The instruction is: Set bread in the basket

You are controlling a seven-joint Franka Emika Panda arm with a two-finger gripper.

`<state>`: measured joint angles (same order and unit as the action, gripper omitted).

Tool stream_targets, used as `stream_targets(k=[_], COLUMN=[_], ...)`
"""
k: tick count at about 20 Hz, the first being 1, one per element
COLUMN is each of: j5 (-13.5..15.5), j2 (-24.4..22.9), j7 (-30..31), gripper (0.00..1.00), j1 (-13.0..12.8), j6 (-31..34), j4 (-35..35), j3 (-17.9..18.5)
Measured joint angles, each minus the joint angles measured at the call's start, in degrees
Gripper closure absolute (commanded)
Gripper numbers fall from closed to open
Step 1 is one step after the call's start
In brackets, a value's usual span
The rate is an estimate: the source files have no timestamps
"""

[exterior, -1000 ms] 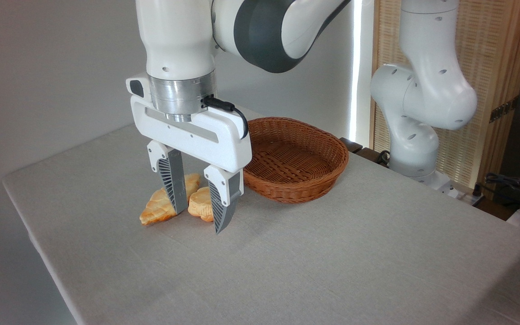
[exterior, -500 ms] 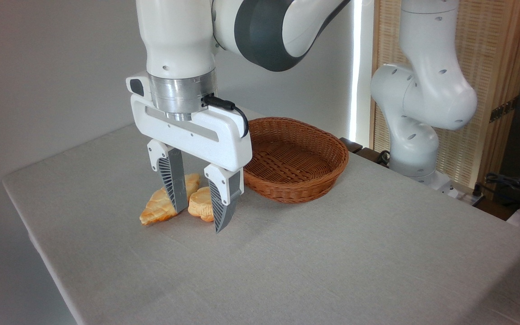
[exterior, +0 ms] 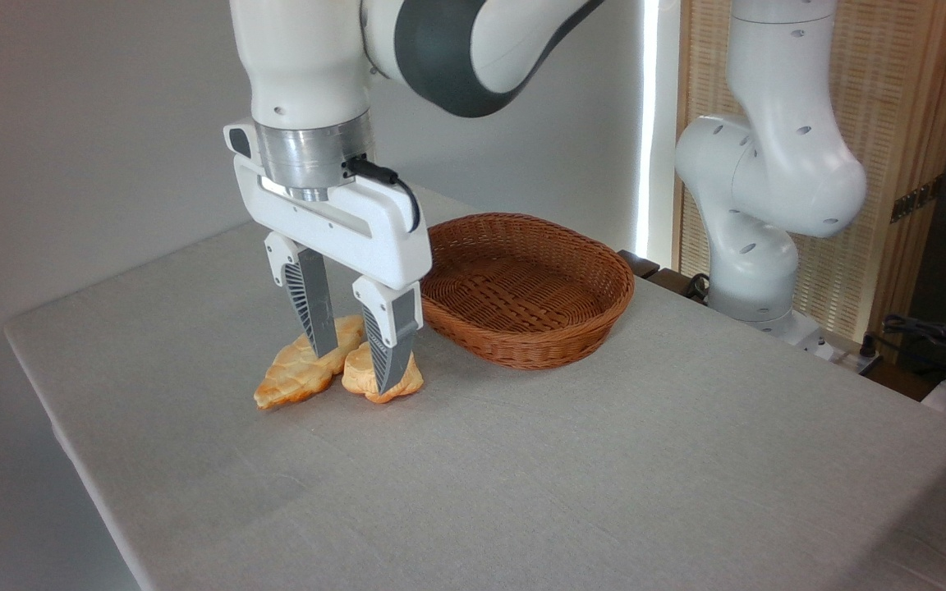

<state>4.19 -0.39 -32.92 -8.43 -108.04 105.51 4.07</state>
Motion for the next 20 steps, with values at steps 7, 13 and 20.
stream_targets(k=[7,13,20], j5=[0.00,0.00,0.00], j2=[0.00,0.02,1.46], j7=[-1.40,-1.99,-2.13], gripper=[0.00,0.00,0.00], j1=[-6.09,-11.15,-11.83], j6=[0.00,-0.01,-0.88], j4=[4.14,7.58,8.71], j3=[-0.24,-0.32,-0.31])
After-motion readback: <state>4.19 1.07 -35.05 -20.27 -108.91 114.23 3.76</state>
